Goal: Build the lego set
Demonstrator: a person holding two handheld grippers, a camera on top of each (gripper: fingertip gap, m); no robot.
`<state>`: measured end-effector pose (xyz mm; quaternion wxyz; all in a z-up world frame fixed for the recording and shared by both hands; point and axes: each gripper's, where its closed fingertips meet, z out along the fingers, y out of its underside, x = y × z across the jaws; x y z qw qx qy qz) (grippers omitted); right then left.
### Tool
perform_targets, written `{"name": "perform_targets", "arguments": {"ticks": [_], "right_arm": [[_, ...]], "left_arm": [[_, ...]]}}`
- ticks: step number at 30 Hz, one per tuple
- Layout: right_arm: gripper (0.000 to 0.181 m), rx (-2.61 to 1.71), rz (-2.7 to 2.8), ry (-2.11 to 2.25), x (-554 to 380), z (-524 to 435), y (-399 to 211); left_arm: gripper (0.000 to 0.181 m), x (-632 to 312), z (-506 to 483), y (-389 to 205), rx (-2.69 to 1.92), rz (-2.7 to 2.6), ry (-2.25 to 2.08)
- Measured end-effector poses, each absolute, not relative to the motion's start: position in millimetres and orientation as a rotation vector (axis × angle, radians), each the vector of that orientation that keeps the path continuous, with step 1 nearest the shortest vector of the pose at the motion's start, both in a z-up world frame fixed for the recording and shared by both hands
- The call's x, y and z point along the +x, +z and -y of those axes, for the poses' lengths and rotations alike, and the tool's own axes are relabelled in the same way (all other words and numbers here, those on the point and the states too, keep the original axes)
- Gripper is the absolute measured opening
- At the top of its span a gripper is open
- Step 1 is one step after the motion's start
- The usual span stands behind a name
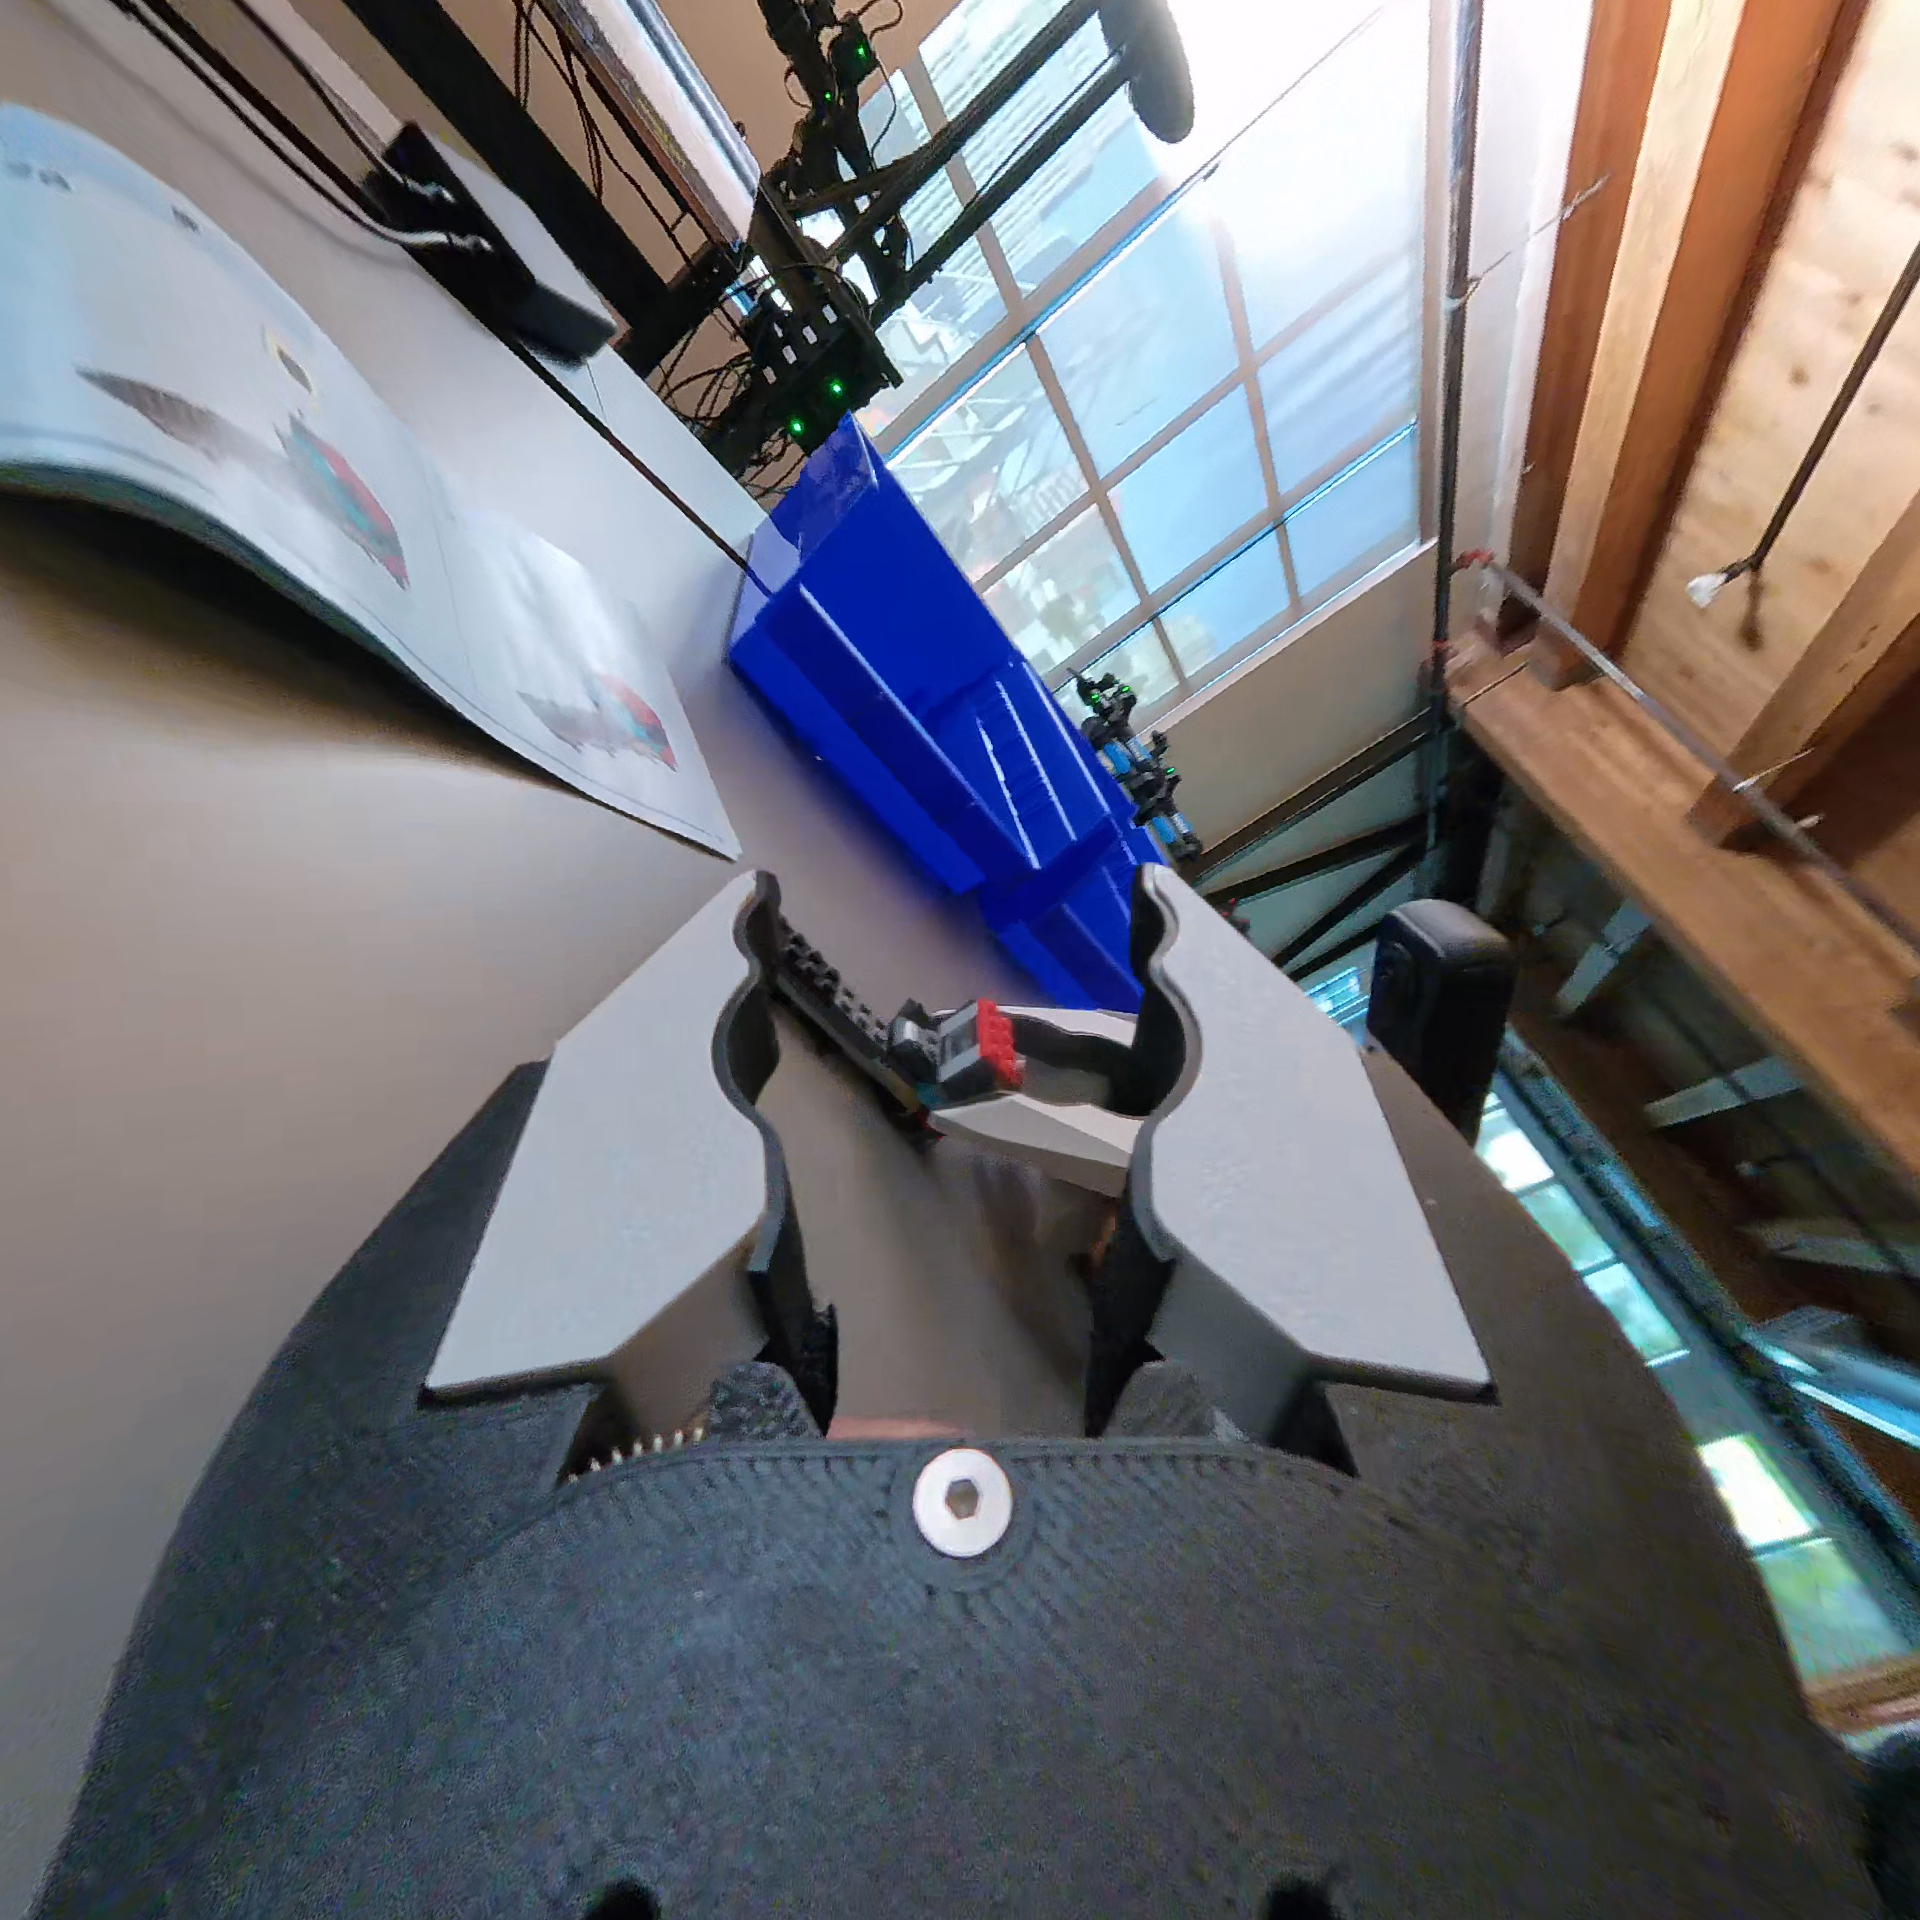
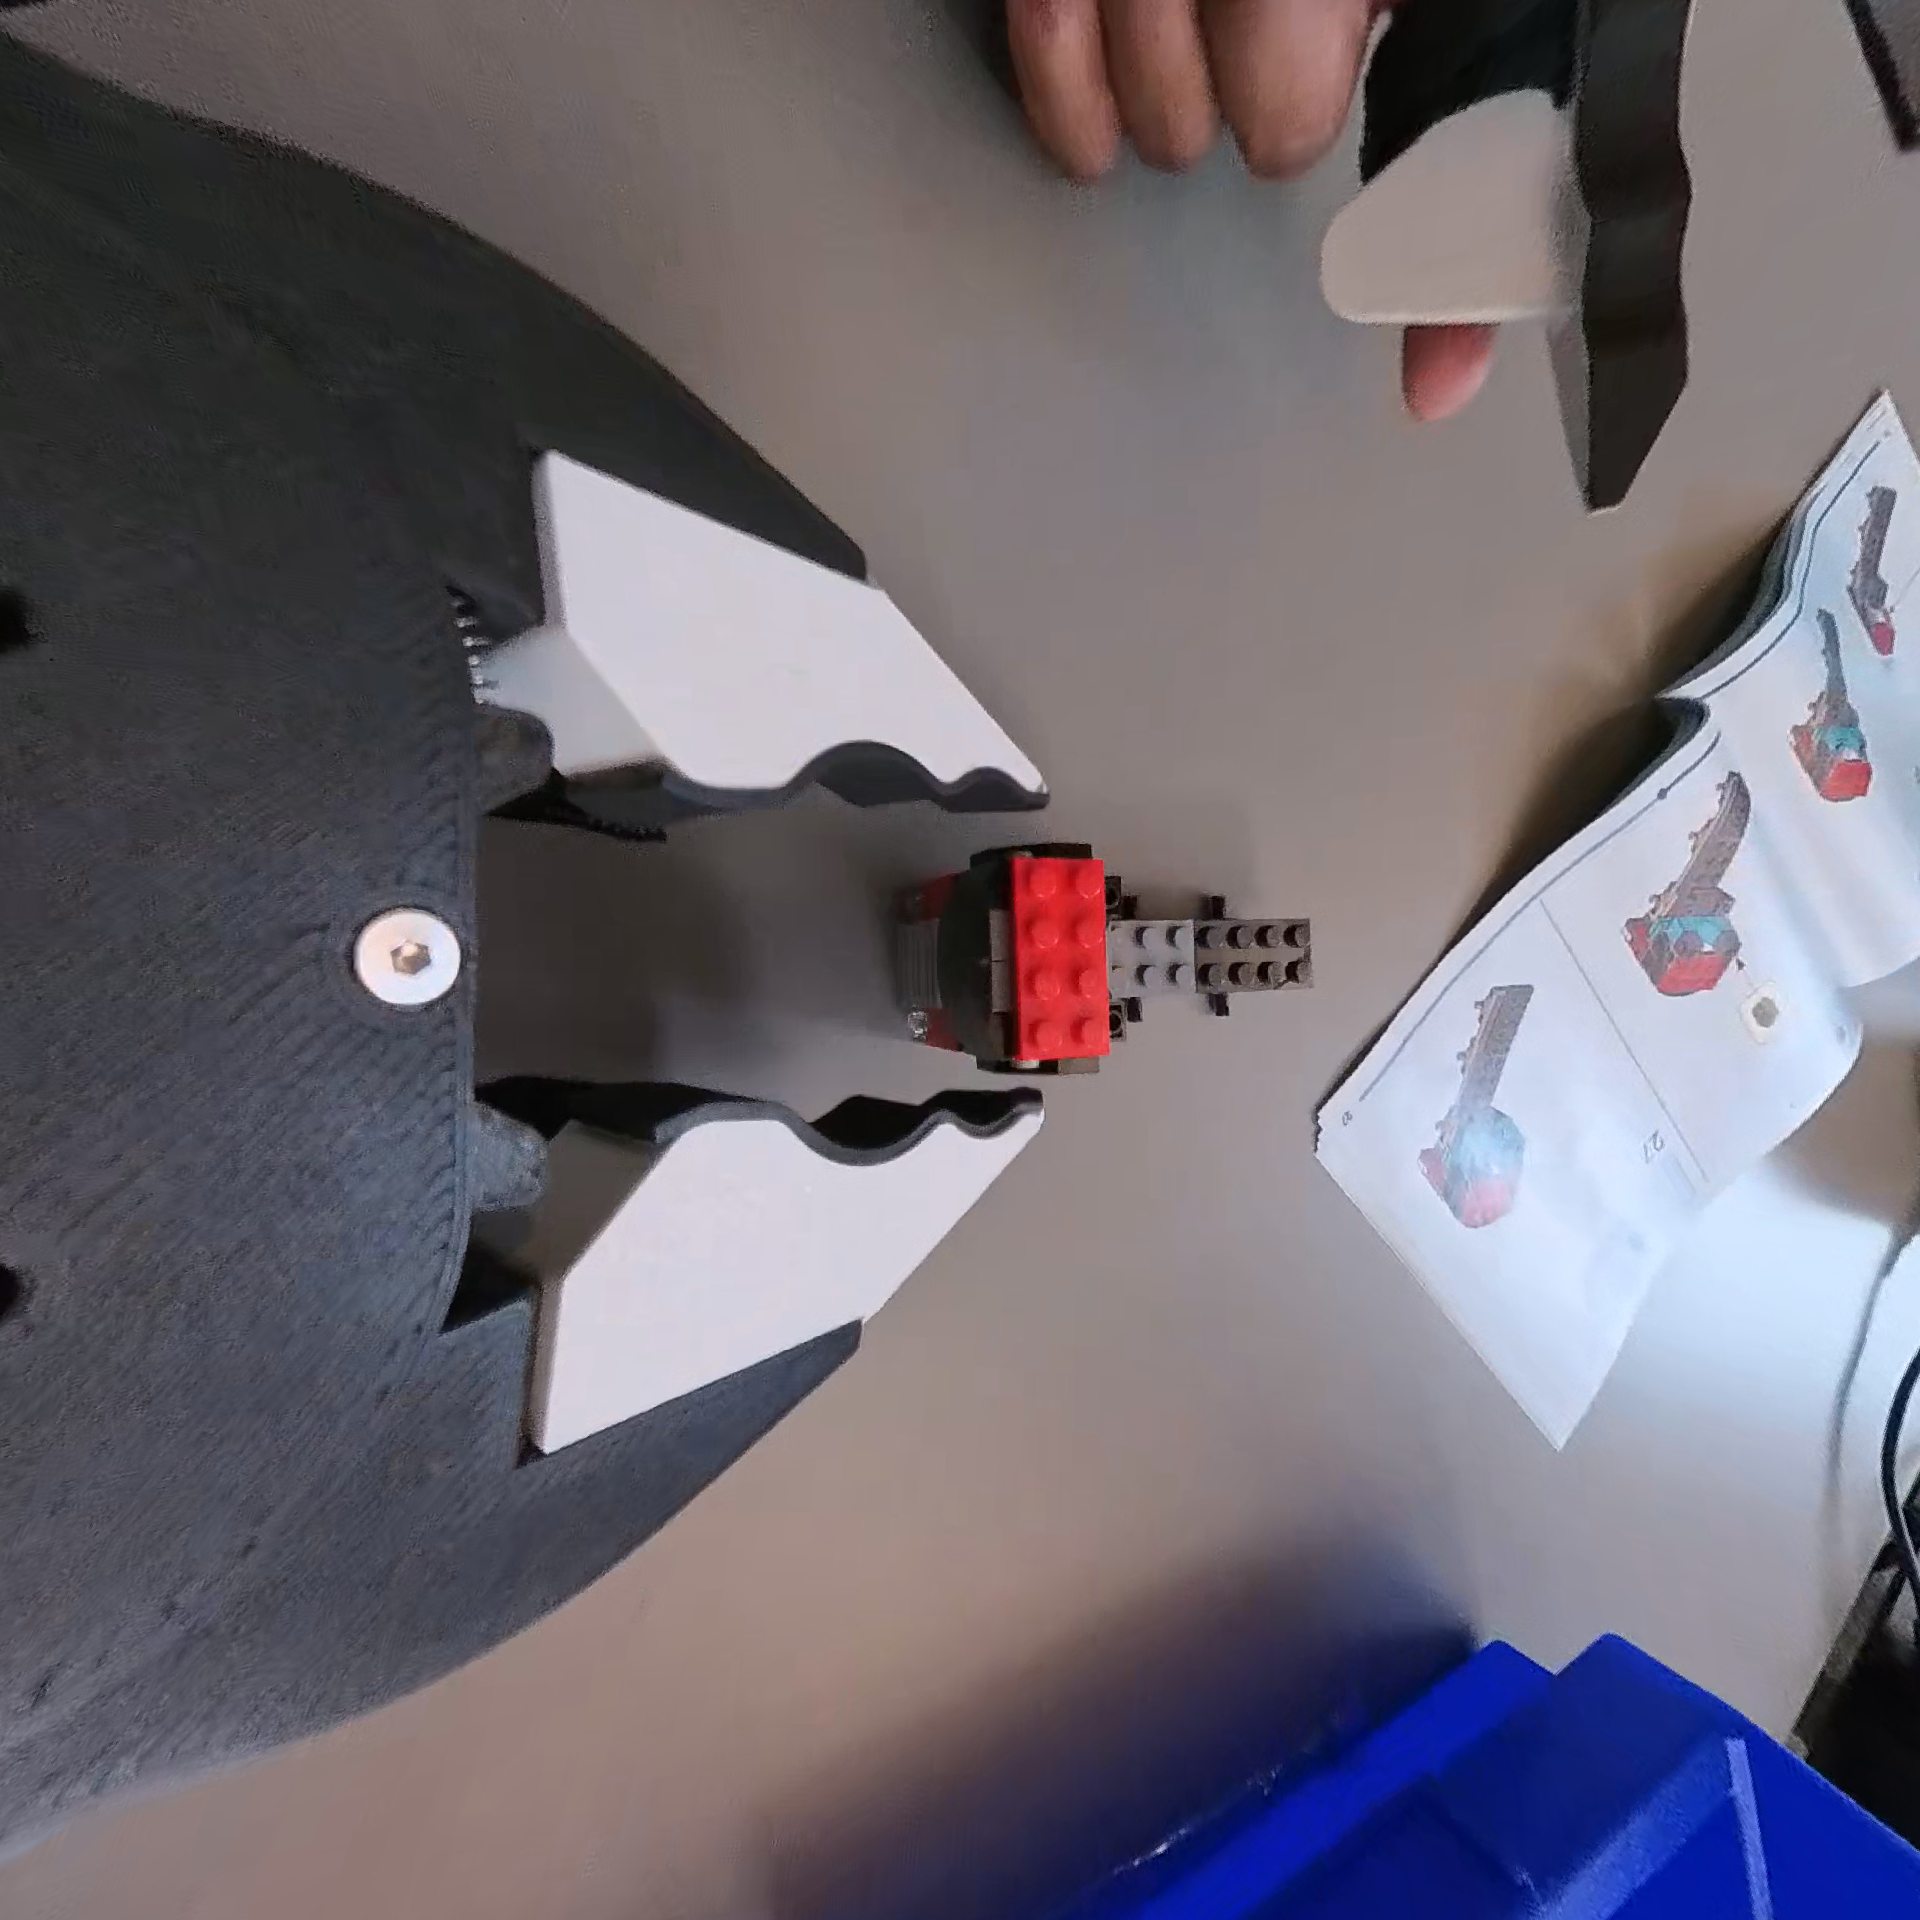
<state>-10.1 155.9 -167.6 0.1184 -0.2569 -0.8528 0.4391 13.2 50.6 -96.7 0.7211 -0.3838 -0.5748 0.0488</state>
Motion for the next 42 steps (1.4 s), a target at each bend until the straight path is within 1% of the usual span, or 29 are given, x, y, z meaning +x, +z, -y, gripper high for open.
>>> {"name": "perform_targets", "arguments": {"ticks": [4, 8, 12, 17, 22, 24, 28, 38, 42], "right_arm": [[0.064, -0.709, 2.504, 1.371, -3.4, -156.4, -160.5], [0.068, -0.659, 2.49, 1.417, -4.4, -166.8, -152.8], [0.066, -0.625, 2.401, 1.573, -17.1, -172.1, -126.0], [0.061, -0.563, 2.307, 1.773, -39.4, -169.6, -88.5], [0.055, -0.531, 2.305, 1.793, -69.8, -159.0, -87.9], [0.054, -0.541, 2.306, 1.789, -81.4, -154.4, -94.8], [0.051, -0.622, 2.308, 1.815, -98.4, -150.0, -111.9], [0.048, -0.891, 2.219, 2.099, -116.1, -168.7, -99.8], [0.047, -0.883, 2.207, 2.115, -113.1, -170.6, -98.0]], "left_arm": [[0.078, 11.6, -31.5, -94.8, -0.92, 1.253, 0.223], [0.082, 11.8, -4.9, -89.1, -0.972, 1.206, 0.352], [0.081, 11.6, 24.5, -84.1, -0.997, 1.195, 0.531], [0.076, 14.8, 56.2, -82.1, -1.022, 1.238, 0.728], [0.074, 15.7, 105.7, -97.4, -1.187, 1.359, 0.946], [0.071, 17.7, 128.1, -103.5, -1.171, 1.425, 0.939], [0.067, 16.5, 147.6, -114.7, -1.066, 1.515, 0.774], [0.065, 6.9, 146.7, -129.5, -1.09, 1.579, 0.671], [0.065, 2.8, 146.3, -129.7, -1.094, 1.582, 0.675]]}}
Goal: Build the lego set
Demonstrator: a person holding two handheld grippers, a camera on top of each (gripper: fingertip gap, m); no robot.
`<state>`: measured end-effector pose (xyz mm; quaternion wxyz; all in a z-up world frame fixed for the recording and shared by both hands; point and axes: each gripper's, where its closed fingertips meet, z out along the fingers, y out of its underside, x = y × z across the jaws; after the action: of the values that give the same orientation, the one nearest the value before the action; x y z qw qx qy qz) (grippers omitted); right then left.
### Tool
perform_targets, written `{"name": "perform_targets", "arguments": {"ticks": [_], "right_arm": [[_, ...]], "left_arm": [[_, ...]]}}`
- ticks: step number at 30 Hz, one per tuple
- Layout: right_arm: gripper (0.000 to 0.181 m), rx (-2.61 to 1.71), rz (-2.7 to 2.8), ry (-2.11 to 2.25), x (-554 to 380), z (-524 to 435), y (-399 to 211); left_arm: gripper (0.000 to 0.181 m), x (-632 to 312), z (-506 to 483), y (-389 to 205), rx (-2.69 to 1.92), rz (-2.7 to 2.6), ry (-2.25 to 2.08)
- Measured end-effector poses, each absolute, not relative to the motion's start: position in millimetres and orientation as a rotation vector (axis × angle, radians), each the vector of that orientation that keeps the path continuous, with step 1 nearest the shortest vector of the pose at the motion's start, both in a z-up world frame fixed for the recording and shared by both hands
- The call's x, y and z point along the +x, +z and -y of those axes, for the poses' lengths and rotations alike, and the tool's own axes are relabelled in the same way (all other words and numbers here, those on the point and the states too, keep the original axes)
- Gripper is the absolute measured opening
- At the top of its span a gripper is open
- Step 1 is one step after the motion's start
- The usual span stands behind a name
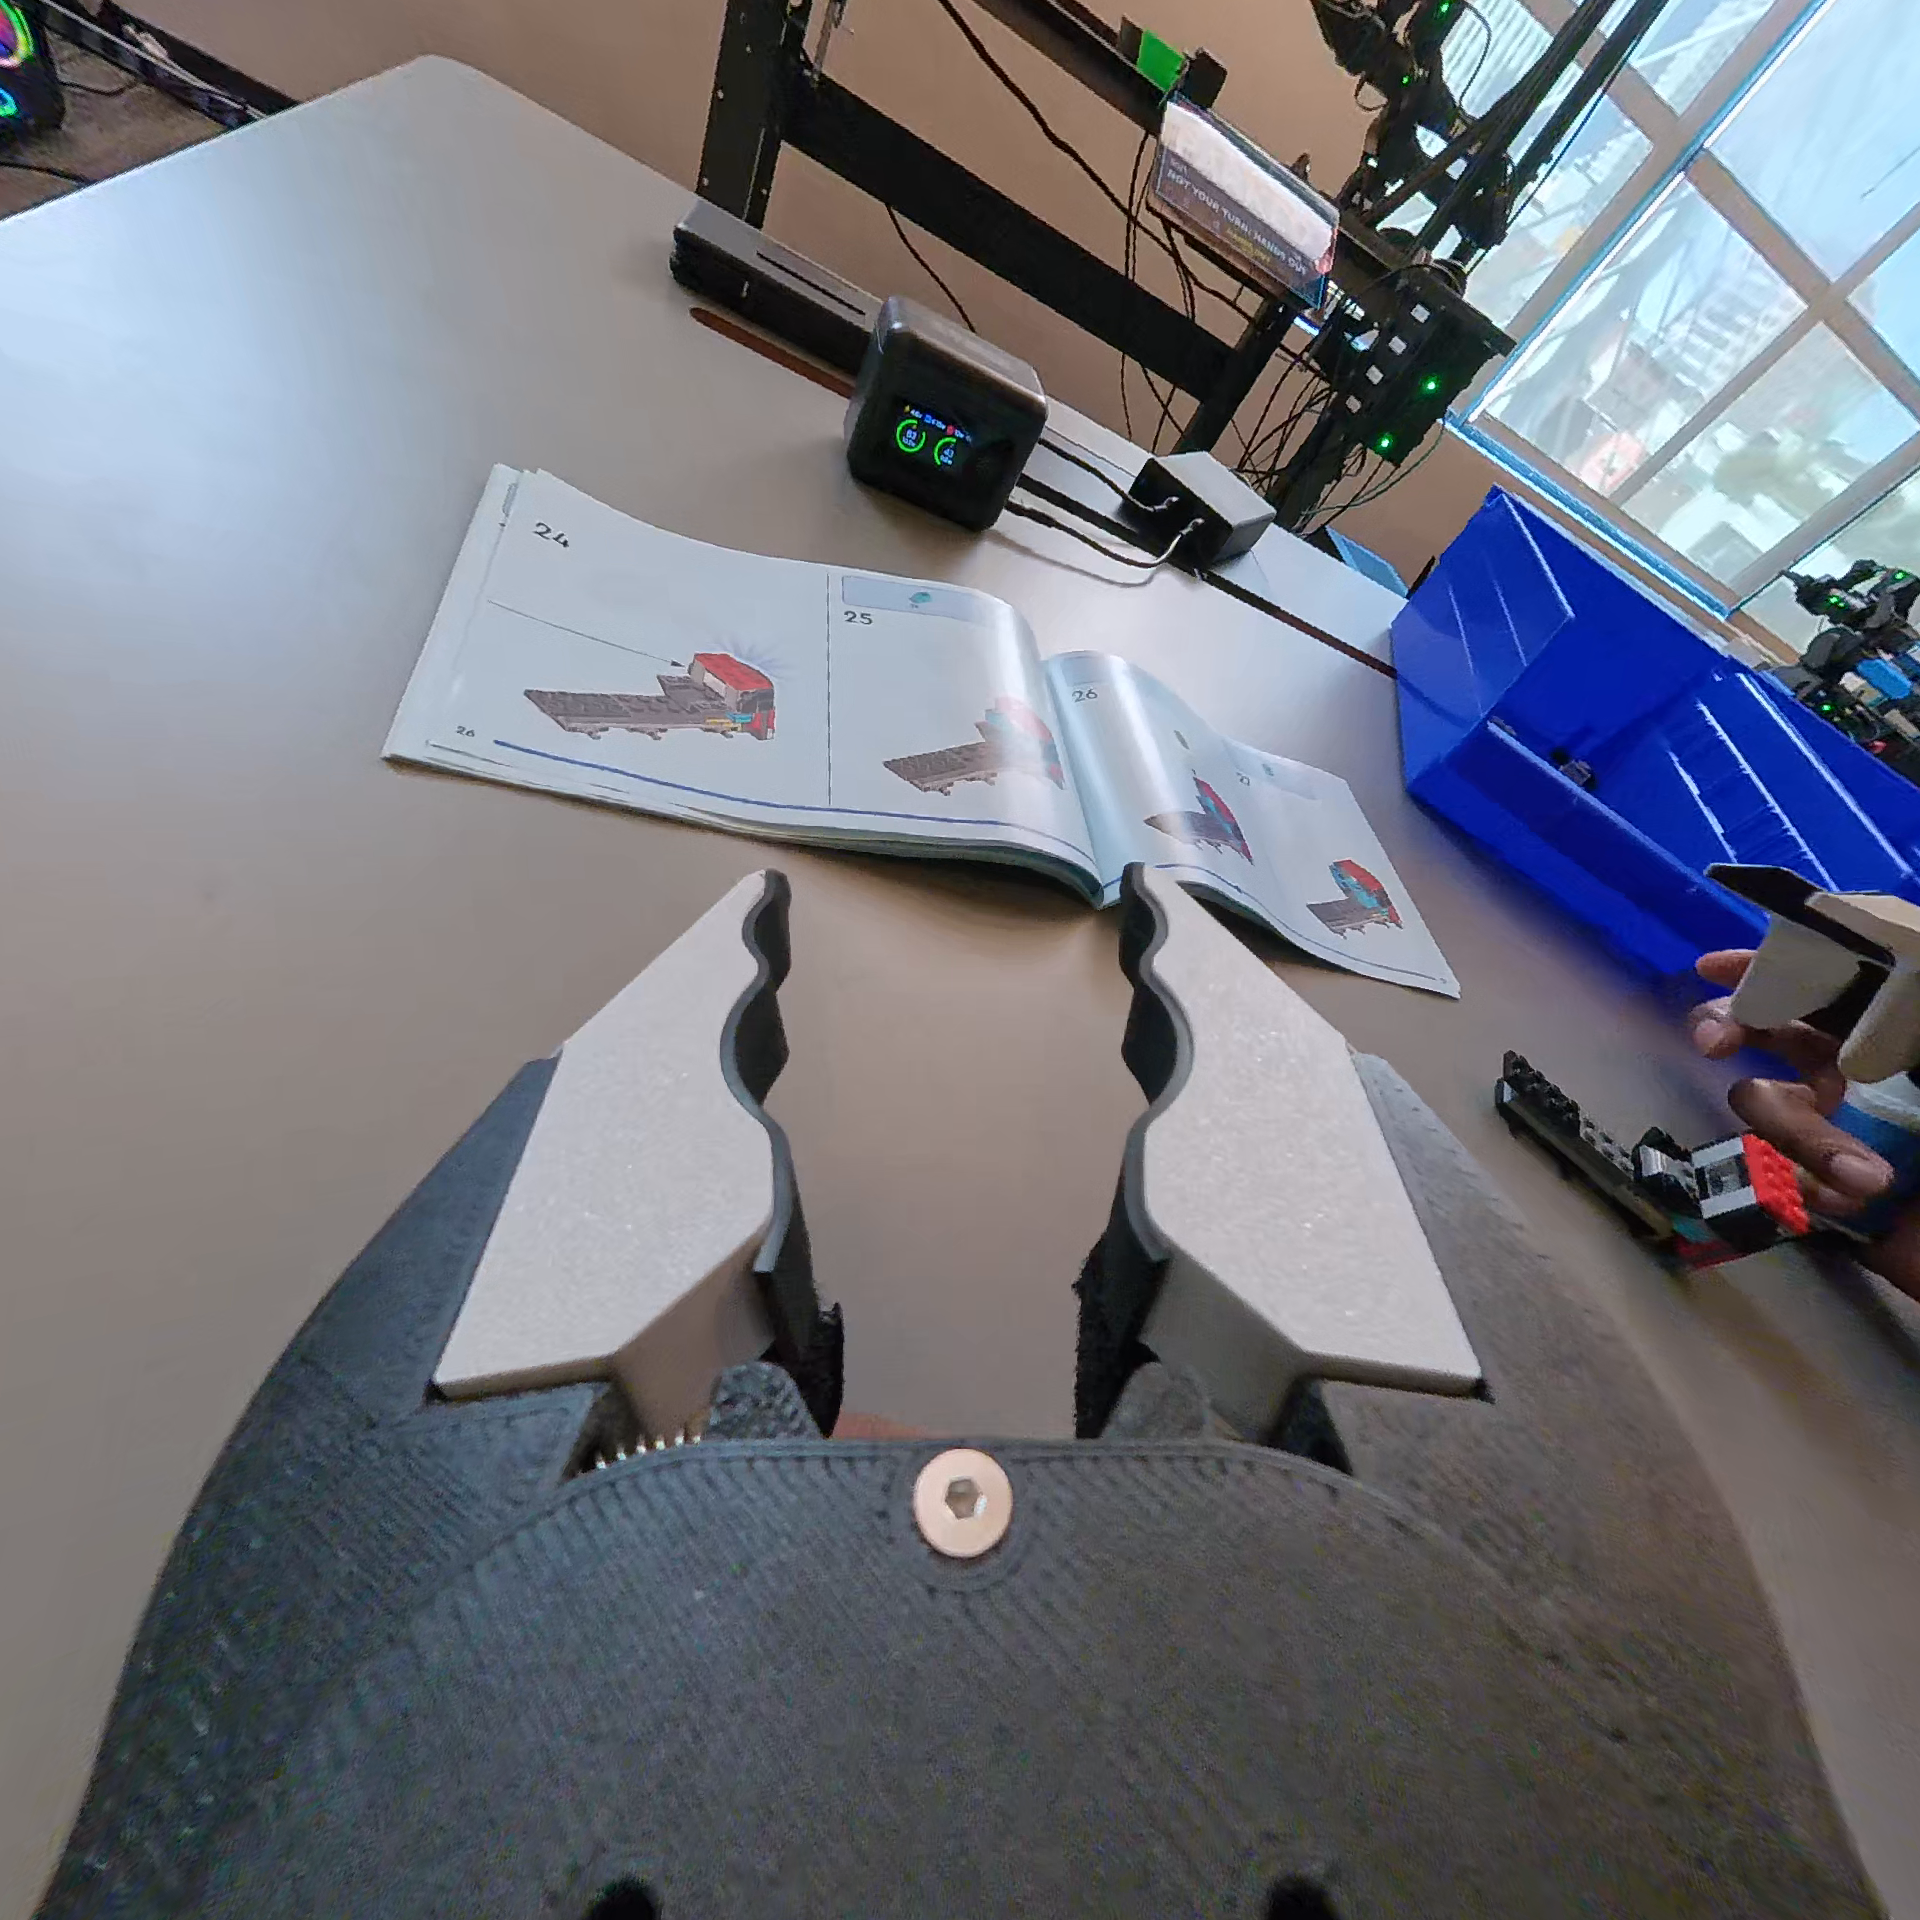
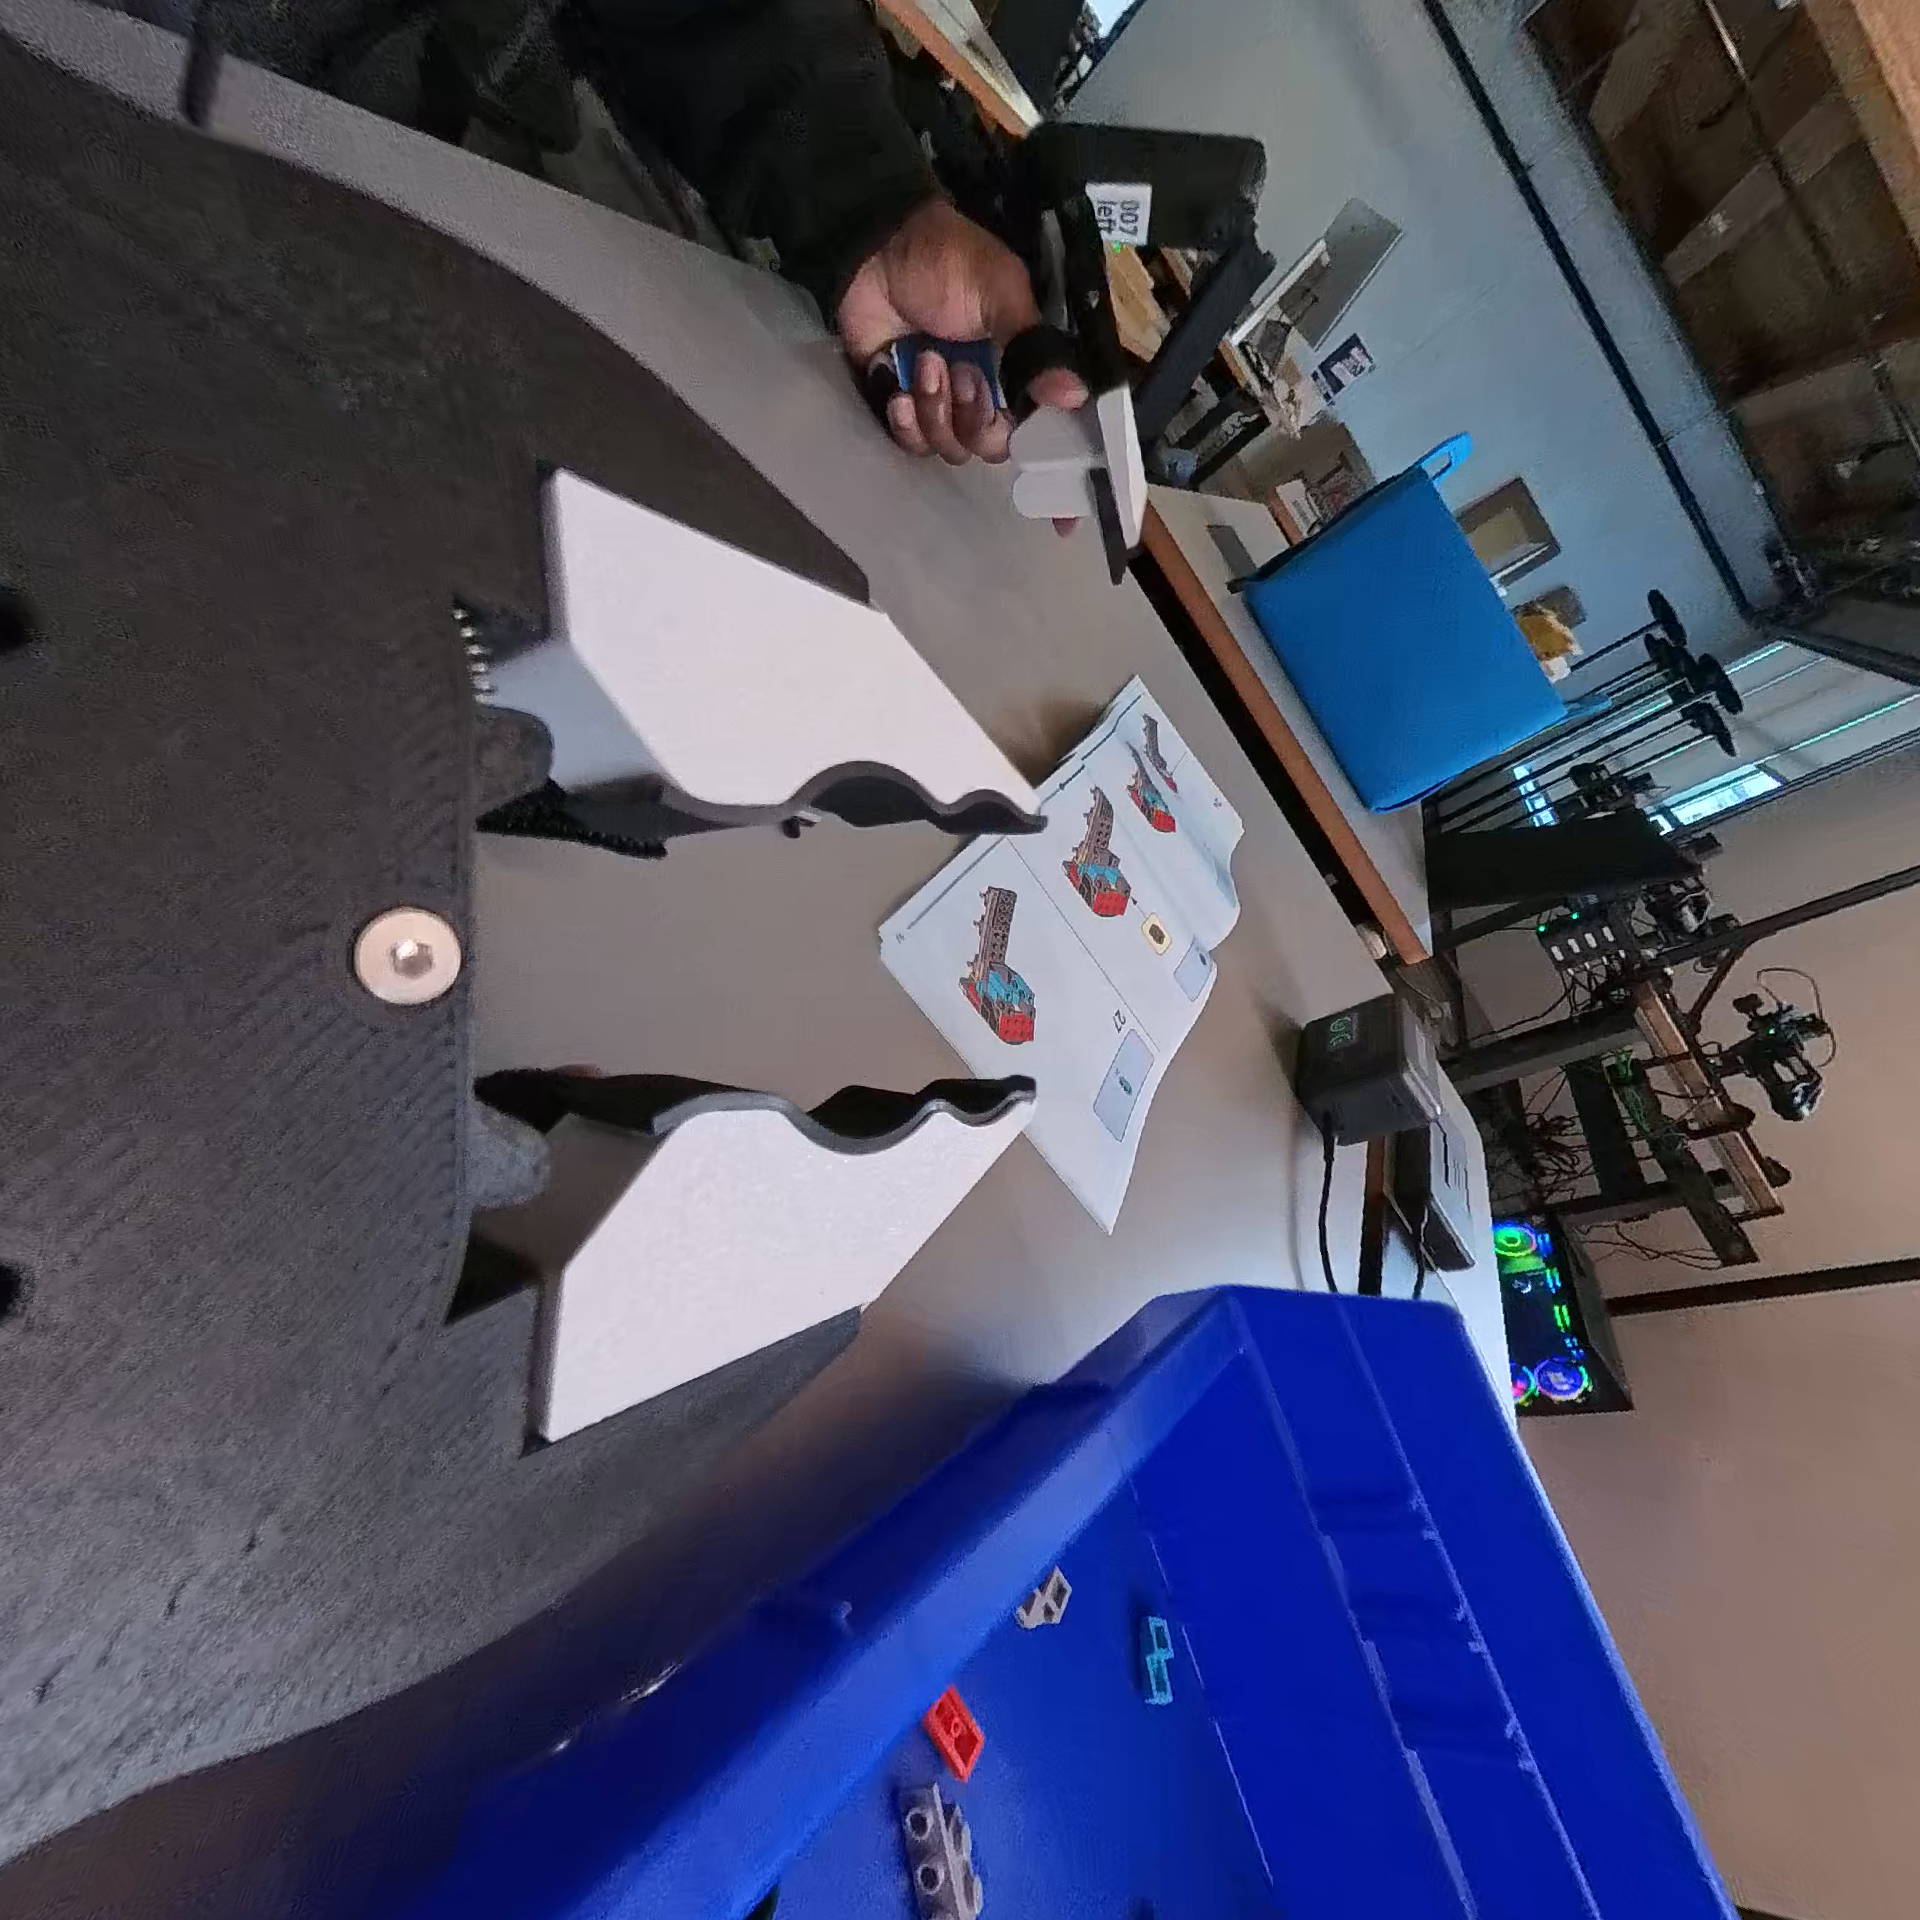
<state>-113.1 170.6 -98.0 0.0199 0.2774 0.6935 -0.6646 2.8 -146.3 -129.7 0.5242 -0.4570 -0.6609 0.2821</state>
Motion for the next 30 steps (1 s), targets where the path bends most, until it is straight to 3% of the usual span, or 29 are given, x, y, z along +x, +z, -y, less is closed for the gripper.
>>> {"name": "perform_targets", "arguments": {"ticks": [30], "right_arm": [[0.04, 0.968, -2.039, -2.177, -107.4, -173.8, -88.6]], "left_arm": [[0.062, 0.8, 148.4, -130.8, -1.087, 1.601, 0.685]]}}
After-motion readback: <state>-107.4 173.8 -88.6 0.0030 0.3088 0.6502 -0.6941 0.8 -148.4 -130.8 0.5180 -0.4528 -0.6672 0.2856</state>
